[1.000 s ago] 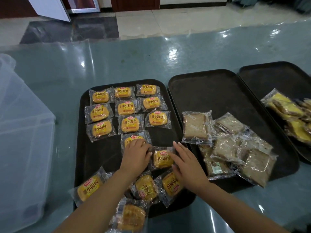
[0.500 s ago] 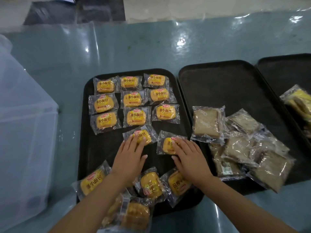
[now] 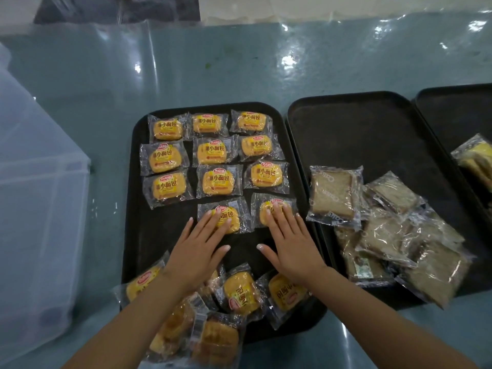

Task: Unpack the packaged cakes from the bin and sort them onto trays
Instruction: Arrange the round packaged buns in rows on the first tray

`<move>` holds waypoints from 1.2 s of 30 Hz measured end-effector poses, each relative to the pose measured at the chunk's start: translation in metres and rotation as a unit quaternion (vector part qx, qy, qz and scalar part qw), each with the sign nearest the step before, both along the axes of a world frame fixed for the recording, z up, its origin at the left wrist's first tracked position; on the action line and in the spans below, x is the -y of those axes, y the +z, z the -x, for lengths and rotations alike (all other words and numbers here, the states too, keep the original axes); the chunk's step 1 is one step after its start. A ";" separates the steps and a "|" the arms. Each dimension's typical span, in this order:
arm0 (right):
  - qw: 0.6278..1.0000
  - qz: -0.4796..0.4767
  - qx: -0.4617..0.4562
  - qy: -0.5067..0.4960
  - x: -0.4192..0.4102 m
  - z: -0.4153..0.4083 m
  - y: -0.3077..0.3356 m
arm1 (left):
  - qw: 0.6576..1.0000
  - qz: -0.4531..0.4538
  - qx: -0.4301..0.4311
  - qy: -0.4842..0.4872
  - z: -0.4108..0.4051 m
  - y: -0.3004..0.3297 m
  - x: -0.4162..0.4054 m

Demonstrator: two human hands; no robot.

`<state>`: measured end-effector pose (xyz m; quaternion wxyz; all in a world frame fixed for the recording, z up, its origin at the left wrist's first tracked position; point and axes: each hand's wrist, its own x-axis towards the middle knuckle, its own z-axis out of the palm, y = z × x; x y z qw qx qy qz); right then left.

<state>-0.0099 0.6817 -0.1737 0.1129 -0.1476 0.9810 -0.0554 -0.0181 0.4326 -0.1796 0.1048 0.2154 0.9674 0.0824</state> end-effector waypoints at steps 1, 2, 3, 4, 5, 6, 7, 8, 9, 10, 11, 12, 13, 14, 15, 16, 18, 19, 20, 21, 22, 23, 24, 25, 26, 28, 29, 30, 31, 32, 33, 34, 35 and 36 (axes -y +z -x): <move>1.000 -0.006 0.001 0.007 -0.002 0.004 0.000 | 1.000 0.004 0.001 -0.004 0.000 -0.001 0.001; 1.000 -0.013 -0.002 0.015 -0.005 0.008 0.000 | 1.000 0.006 0.000 -0.009 -0.001 -0.003 0.002; 0.999 -0.024 -0.001 0.027 -0.008 0.011 0.000 | 1.000 0.007 -0.001 -0.012 -0.001 -0.004 0.002; 0.999 -0.036 0.004 0.040 -0.011 0.012 0.000 | 1.000 0.009 -0.003 -0.015 -0.002 -0.005 0.002; 0.997 -0.046 0.009 0.054 -0.014 0.014 0.000 | 1.000 0.010 -0.006 -0.016 -0.001 -0.005 0.002; 0.997 -0.051 0.010 0.064 -0.016 0.015 -0.001 | 1.000 0.013 -0.010 -0.019 -0.001 -0.005 0.002; 0.996 -0.052 0.009 0.068 -0.018 0.015 0.000 | 0.999 0.021 -0.012 -0.022 0.001 -0.005 0.001; 0.996 -0.050 0.011 0.068 -0.019 0.015 0.001 | 0.999 0.031 -0.014 -0.025 0.002 -0.005 0.000; 0.997 -0.047 0.014 0.067 -0.019 0.016 0.003 | 0.999 0.037 -0.018 -0.027 0.003 -0.005 0.000; 0.997 -0.043 0.016 0.068 -0.019 0.015 0.004 | 0.999 0.041 -0.021 -0.030 0.004 -0.005 0.000; 0.997 -0.040 0.020 0.069 -0.019 0.015 0.005 | 0.998 0.044 -0.022 -0.031 0.004 -0.005 -0.001; 0.997 -0.036 0.026 0.068 -0.019 0.014 0.007 | 0.998 0.046 -0.021 -0.029 0.003 -0.005 -0.001; 0.997 -0.032 0.029 0.065 -0.018 0.014 0.009 | 0.998 0.048 -0.022 -0.026 0.003 -0.005 -0.001; 0.997 -0.029 0.031 0.062 -0.017 0.014 0.010 | 0.998 0.048 -0.024 -0.023 0.002 -0.005 -0.002; 0.997 -0.030 0.034 0.060 -0.016 0.015 0.013 | 0.998 0.049 -0.025 -0.021 0.002 -0.004 -0.003; 0.997 -0.034 0.038 0.056 -0.015 0.016 0.015 | 0.998 0.050 -0.025 -0.019 0.002 -0.002 -0.004; 0.997 -0.037 0.041 0.051 -0.011 0.017 0.020 | 0.999 0.046 -0.026 -0.012 0.000 0.003 -0.007; 0.997 -0.034 0.035 0.052 -0.009 0.016 0.023 | 0.999 0.043 -0.026 -0.012 -0.001 0.007 -0.007; 0.998 -0.025 0.024 0.057 -0.006 0.014 0.026 | 0.999 0.040 -0.027 -0.017 -0.003 0.009 -0.008; 0.998 -0.014 0.015 0.065 -0.004 0.011 0.028 | 0.999 0.036 -0.027 -0.023 -0.007 0.012 -0.007; 0.997 -0.006 0.009 0.076 -0.001 0.006 0.029 | 0.999 0.034 -0.027 -0.027 -0.012 0.015 -0.006; 0.996 -0.002 0.004 0.090 0.002 0.001 0.030 | 0.999 0.032 -0.022 -0.028 -0.018 0.018 -0.004; 0.994 0.001 -0.001 0.105 0.005 -0.006 0.030 | 0.999 0.032 -0.019 -0.027 -0.025 0.021 0.000; 0.992 0.006 -0.006 0.122 0.008 -0.014 0.031 | 0.999 0.028 -0.011 -0.026 -0.033 0.022 0.004; 0.990 0.013 -0.005 0.142 0.010 -0.022 0.030 | 0.999 0.020 -0.005 -0.024 -0.041 0.023 0.010; 0.982 0.036 0.012 0.183 0.012 -0.039 0.026 | 0.999 0.023 0.018 -0.015 -0.058 0.025 0.020; 0.978 0.046 0.021 0.200 0.012 -0.046 0.025 | 0.999 0.028 0.019 -0.008 -0.066 0.025 0.024; 0.975 0.051 0.028 0.214 0.013 -0.053 0.023 | 0.999 0.034 0.026 -0.002 -0.072 0.025 0.028; 0.973 0.053 0.032 0.224 0.013 -0.060 0.021 | 0.999 0.036 0.035 0.008 -0.078 0.024 0.032; 0.971 0.052 0.032 0.230 0.014 -0.065 0.018 | 0.998 0.038 0.048 0.018 -0.083 0.023 0.035; 0.971 0.046 0.034 0.232 0.015 -0.069 0.016 | 0.997 0.038 0.057 0.022 -0.087 0.023 0.037; 0.973 0.035 0.037 0.227 0.017 -0.071 0.015 | 0.997 0.036 0.060 0.027 -0.091 0.023 0.038; 0.974 0.025 0.043 0.219 0.019 -0.072 0.014 | 0.996 0.035 0.071 0.034 -0.093 0.024 0.038; 0.977 0.024 0.044 0.207 0.022 -0.072 0.013 | 0.995 0.035 0.084 0.041 -0.094 0.026 0.037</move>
